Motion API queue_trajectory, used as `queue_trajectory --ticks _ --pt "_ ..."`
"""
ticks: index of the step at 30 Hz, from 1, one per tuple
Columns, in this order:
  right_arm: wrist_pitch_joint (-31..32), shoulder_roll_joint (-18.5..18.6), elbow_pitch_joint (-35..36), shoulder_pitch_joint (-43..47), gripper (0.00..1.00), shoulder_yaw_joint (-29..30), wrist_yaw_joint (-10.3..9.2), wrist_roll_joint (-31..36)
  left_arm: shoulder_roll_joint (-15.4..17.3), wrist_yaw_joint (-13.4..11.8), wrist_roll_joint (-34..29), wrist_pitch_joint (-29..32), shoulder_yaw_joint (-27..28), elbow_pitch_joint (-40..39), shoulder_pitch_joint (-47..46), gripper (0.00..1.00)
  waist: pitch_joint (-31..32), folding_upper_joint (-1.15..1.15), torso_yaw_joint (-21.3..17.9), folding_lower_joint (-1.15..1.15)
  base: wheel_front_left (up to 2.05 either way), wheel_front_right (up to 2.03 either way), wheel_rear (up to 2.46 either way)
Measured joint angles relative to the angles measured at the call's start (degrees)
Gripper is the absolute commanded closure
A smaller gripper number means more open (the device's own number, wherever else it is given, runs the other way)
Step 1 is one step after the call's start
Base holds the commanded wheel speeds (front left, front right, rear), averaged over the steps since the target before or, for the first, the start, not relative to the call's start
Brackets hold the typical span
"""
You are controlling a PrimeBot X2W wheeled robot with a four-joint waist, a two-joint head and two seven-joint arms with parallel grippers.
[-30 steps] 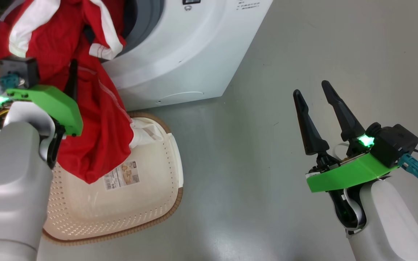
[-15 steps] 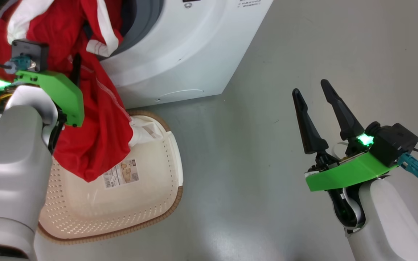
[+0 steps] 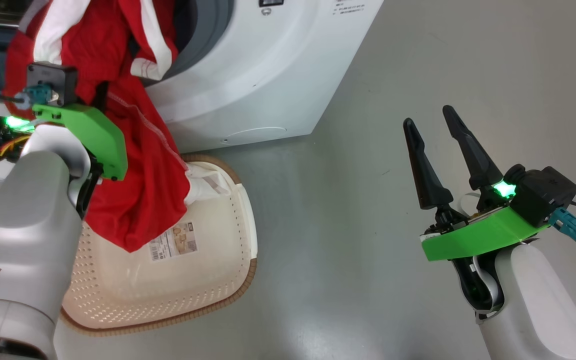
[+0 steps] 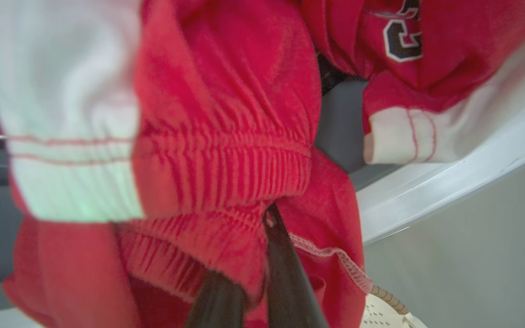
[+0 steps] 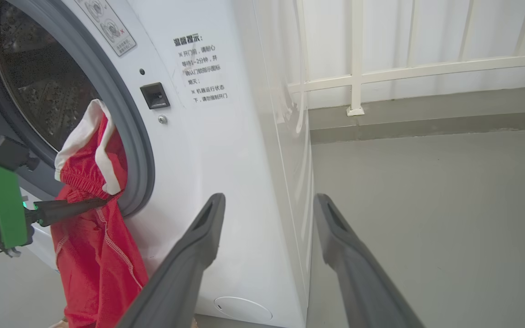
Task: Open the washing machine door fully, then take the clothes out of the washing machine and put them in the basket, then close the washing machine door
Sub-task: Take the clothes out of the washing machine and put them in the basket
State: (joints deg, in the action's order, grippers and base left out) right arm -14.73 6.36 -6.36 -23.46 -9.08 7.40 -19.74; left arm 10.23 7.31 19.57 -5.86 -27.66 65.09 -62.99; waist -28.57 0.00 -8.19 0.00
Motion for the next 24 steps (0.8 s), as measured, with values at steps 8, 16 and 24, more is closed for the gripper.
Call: queue_trajectory --ticks 8,16,24 --pt "0.0 0.3 0.0 0.2 0.00 0.0 0.00 0.0 0.0 0.0 2.4 -4.8 -1.8 -3.2 1.5 1.00 1.0 0.00 0.7 0.00 0.00 0.00 0.00" --pt "0.0 0.6 -0.1 0.6 0.00 0.0 0.00 0.0 2.0 0.0 4.3 -7.4 -2.2 -10.9 6.6 1.00 2.3 0.00 1.6 0.00 0.00 0.00 0.00" --pt "0.0 0.8 0.0 1.7 0.00 0.4 0.00 0.0 6.0 -2.4 5.4 -7.9 -1.1 -27.0 15.9 1.00 2.5 0.00 2.5 0.00 0.00 0.00 0.00"
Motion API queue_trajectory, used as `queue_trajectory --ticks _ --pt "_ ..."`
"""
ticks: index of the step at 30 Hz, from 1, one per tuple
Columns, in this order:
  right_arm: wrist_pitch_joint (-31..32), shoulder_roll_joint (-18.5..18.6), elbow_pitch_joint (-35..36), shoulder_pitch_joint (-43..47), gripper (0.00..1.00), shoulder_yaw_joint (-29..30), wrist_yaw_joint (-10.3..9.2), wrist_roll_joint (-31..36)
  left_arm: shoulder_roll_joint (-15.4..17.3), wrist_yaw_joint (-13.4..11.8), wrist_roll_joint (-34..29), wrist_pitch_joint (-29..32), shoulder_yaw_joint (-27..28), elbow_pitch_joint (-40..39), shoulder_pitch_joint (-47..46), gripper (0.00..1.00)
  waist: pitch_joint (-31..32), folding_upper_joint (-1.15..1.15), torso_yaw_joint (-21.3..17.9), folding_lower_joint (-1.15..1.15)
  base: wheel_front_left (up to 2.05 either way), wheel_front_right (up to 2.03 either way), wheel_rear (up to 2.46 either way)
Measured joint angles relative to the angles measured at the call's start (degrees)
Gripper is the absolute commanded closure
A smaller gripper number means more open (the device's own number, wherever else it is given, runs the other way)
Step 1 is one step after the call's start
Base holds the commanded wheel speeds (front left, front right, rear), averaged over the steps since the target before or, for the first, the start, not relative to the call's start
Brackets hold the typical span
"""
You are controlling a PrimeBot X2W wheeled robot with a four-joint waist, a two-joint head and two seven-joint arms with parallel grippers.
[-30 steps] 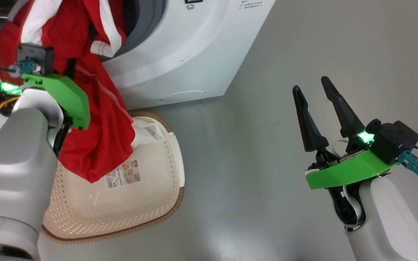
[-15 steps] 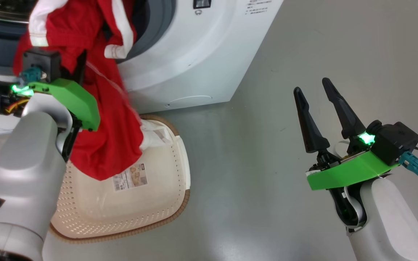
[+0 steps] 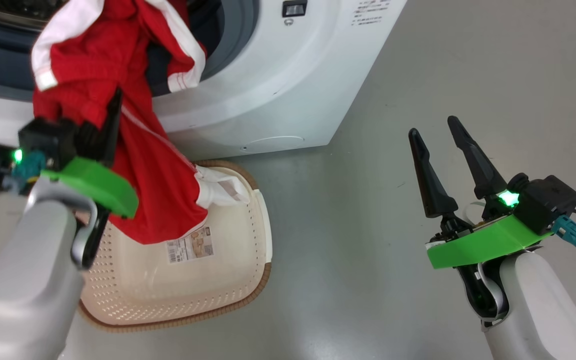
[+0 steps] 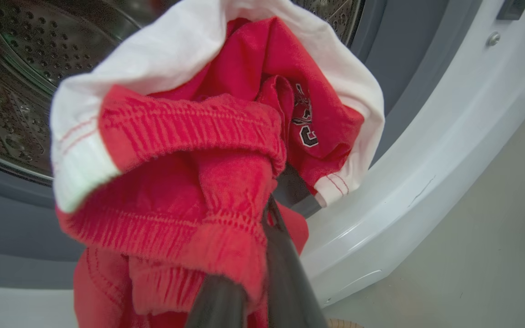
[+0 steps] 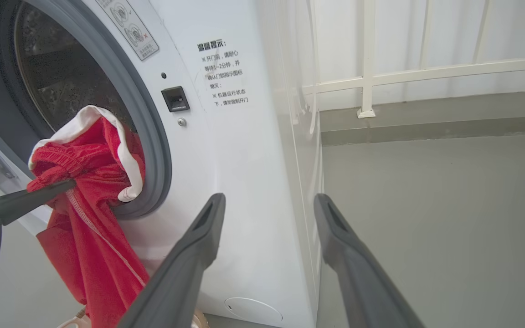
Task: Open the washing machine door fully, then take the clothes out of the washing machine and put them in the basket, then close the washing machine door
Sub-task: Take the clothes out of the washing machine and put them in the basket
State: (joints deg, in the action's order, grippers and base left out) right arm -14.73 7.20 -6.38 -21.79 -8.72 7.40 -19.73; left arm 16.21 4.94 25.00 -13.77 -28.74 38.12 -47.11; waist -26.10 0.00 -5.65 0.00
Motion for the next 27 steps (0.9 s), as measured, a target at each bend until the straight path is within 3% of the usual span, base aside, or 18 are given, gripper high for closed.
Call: queue_trajectory --ticks 9,17,22,27 --pt "0.0 0.0 0.1 0.0 0.00 0.0 0.00 0.0 5.0 -7.7 2.3 3.7 2.1 -25.7 15.1 1.00 -0.8 0.00 0.9 0.00 0.00 0.00 0.00" --pt "0.0 0.0 0.1 0.0 0.00 -0.2 0.00 0.0 8.8 -12.9 2.5 7.0 3.2 -40.0 25.2 1.00 -1.4 0.00 0.6 0.00 0.00 0.00 0.00" --pt "0.0 0.0 0.1 0.0 0.00 -0.1 0.00 0.0 9.8 -14.1 3.7 8.5 3.2 -42.4 31.3 1.00 -1.8 0.00 0.3 0.00 0.00 0.00 0.00" --pt "0.0 -0.1 0.0 -0.1 0.00 -0.3 0.00 0.0 9.0 -13.6 5.4 8.6 1.6 -38.3 33.1 1.00 -2.0 0.00 0.0 0.00 0.00 0.00 0.00"
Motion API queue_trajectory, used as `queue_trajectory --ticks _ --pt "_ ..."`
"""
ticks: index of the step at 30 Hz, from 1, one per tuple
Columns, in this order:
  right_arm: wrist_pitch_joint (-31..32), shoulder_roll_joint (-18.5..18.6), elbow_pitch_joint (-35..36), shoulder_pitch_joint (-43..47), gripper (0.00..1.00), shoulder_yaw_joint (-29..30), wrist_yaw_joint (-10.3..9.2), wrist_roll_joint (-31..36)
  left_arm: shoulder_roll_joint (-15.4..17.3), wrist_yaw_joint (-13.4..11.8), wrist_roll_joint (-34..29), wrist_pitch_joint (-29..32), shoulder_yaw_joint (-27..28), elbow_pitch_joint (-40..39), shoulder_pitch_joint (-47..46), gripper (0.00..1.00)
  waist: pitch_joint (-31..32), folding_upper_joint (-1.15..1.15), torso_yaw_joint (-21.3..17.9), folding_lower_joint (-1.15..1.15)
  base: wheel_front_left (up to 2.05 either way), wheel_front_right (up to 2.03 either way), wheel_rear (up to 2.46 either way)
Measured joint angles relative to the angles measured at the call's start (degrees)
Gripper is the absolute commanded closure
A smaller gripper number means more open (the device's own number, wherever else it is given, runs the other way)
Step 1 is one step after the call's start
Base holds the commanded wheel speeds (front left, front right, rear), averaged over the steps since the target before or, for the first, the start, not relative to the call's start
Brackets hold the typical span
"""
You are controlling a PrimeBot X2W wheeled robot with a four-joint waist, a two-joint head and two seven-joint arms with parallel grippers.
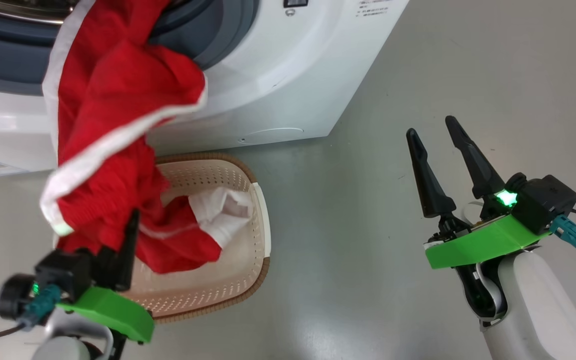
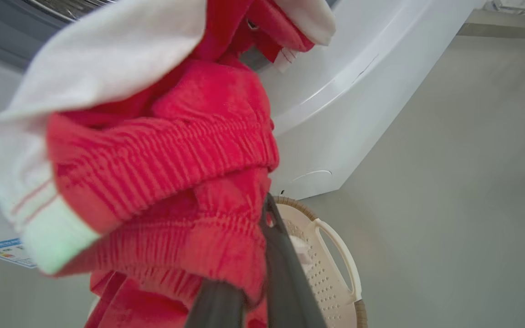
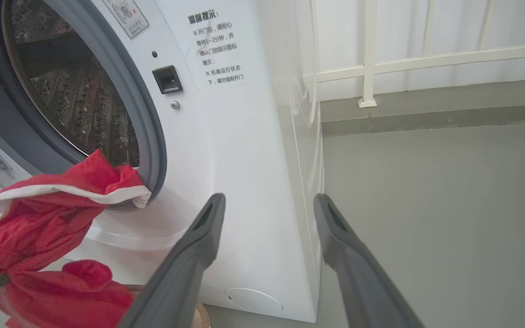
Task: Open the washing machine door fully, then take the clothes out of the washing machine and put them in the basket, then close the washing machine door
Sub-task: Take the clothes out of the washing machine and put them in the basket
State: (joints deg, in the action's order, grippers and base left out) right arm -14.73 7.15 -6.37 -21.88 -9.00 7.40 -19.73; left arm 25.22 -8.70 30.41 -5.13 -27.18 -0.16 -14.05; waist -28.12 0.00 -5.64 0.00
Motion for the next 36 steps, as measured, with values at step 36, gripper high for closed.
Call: queue_trajectory --ticks 36 --pt "0.0 -0.3 -1.2 -2.0 0.00 -1.7 0.00 -0.1 -18.2 16.0 4.7 -4.6 -10.3 69.4 -25.9 1.00 -2.6 0.00 -2.3 0.00 0.00 0.00 0.00"
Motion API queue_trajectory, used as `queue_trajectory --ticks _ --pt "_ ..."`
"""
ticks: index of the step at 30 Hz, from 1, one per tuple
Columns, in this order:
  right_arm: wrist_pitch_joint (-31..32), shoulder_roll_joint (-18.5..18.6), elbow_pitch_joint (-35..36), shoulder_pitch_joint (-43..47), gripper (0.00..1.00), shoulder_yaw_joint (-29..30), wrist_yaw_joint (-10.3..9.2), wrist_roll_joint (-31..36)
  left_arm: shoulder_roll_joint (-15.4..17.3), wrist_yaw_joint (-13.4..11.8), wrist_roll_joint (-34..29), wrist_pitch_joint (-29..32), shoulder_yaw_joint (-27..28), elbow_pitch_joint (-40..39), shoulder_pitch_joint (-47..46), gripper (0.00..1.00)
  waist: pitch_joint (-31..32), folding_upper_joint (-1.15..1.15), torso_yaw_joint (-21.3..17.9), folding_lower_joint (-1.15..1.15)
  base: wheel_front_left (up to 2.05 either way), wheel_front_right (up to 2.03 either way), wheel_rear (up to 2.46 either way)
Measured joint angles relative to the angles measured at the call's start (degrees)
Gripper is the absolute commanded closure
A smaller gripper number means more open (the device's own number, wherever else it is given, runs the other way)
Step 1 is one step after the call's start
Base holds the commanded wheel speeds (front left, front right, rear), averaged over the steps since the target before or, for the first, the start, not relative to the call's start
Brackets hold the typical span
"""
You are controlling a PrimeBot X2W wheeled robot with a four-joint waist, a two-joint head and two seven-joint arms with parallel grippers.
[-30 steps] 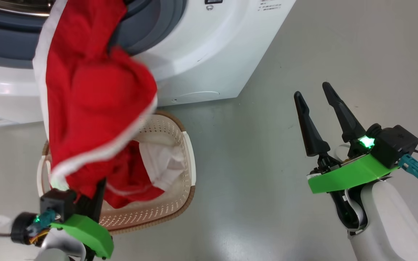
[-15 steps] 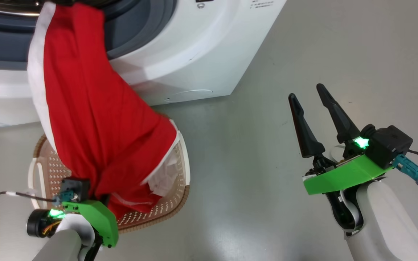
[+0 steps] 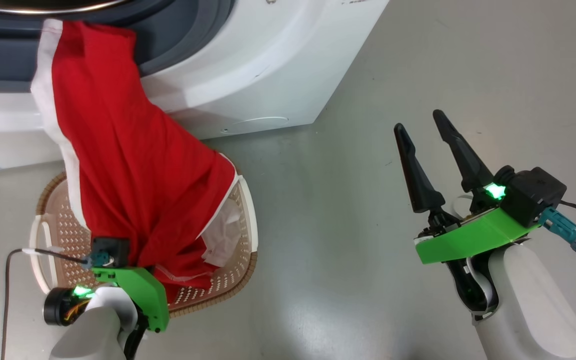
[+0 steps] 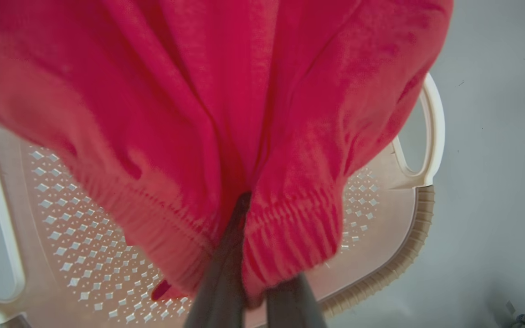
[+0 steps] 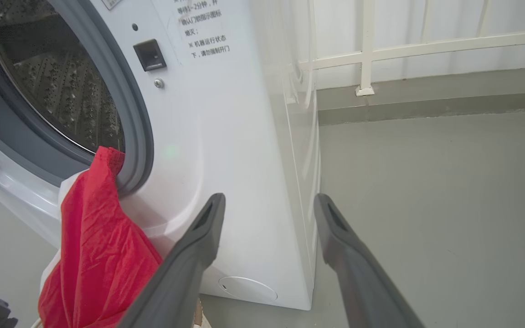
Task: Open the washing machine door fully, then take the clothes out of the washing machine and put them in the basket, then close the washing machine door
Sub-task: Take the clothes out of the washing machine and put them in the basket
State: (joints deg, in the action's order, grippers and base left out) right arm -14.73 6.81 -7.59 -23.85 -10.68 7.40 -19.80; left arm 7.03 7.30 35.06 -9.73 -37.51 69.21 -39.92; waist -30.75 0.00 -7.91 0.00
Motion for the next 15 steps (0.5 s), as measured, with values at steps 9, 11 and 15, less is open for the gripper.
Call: queue_trajectory --ticks 9,11,15 --pt "0.0 0.1 -0.2 0.0 0.00 0.1 0.00 0.0 -0.5 0.0 2.6 -1.3 -2.3 0.5 -0.3 1.00 0.4 0.00 0.2 0.00 0.00 0.00 0.00" --pt "0.0 0.1 -0.2 0.0 0.00 0.1 0.00 0.0 -0.5 0.0 3.0 -1.6 -3.0 0.5 -0.3 1.00 0.5 0.00 0.3 0.00 0.00 0.00 0.00" --pt "0.0 0.1 -0.2 0.0 0.00 0.1 0.00 0.0 -0.4 0.0 3.8 -2.0 -4.3 0.5 -0.3 1.00 0.6 0.00 0.5 0.00 0.00 0.00 0.00"
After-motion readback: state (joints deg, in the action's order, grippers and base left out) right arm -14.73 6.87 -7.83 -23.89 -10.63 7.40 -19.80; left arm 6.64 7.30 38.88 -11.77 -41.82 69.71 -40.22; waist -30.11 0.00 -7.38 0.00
